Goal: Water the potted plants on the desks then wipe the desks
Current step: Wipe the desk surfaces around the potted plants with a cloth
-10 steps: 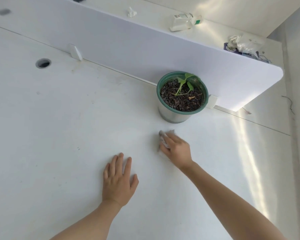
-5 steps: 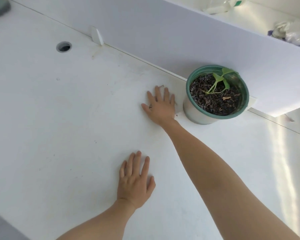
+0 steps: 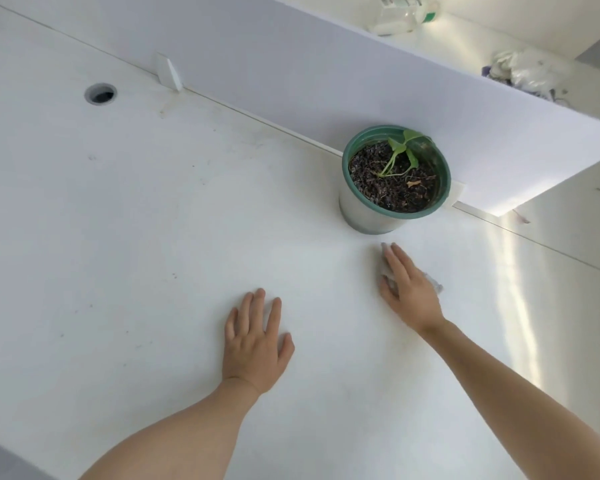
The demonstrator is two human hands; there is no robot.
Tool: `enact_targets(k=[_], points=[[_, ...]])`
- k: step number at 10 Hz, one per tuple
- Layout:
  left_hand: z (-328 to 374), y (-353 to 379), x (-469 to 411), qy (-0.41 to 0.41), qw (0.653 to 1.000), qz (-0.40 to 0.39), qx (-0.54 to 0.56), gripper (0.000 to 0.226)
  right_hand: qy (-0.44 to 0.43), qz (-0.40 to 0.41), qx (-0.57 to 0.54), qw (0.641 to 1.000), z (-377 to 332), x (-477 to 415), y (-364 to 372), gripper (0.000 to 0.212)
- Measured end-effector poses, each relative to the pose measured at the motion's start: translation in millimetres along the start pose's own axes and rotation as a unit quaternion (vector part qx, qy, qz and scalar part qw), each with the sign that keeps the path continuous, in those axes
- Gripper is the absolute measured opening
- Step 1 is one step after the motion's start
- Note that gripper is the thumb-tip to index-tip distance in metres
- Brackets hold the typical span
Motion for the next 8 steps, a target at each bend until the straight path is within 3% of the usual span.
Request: enact_targets(k=[1, 2, 3, 4, 5, 6, 8], points=[[0.6, 0.4, -1.4, 0.002, 1.0, -0.003, -0.001, 0.053, 0.268, 0.154, -0.209, 0.928, 47.2, 20.2, -41.8, 0.05], [1.1, 1.2, -0.8, 0.004, 1.0, -0.004, -0.001, 0.053, 0.299, 0.227, -0.159, 0.913, 45.6, 18.9, -69.6, 0.049], [0.9, 0.7, -1.1, 0.0, 1.0, -0.01, -0.002, 0.053, 0.219, 0.072, -0.124, 0.965, 19.1, -3.4, -42.1, 0.064], [1.3, 0.5, -0.7, -0.001, 1.0, -0.017, 0.002, 0.053, 0.181, -0.066, -0.021, 0.981, 7.7, -14.9, -7.4, 0.071], [0.9, 0.3, -1.5, 0.001, 1.0, -0.019, 0.002, 0.053, 0.35, -0.031, -0.037, 0.935, 28.2, -9.0, -6.5, 0.058], [1.6, 1.0, -1.7, 0.003, 1.0, -0.015, -0.002, 0.053, 0.348, -0.047, -0.016, 0.936, 12.6, -7.0, 10.3, 0.054], [1.2, -0.2, -2.2, 0.003, 0.999, -0.034, 0.005, 0.054, 0.164, -0.06, 0.019, 0.984, -66.3, -3.5, 40.9, 0.061]])
Point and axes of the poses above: each hand's wrist, its own x-axis away from the middle knuckle, its own y-axis out of the palm, z = x × y, the point moved 5 cm from there along -x, towards the middle knuckle, and after that the axes turned 15 degrees about -z, right-handed, at the moved point
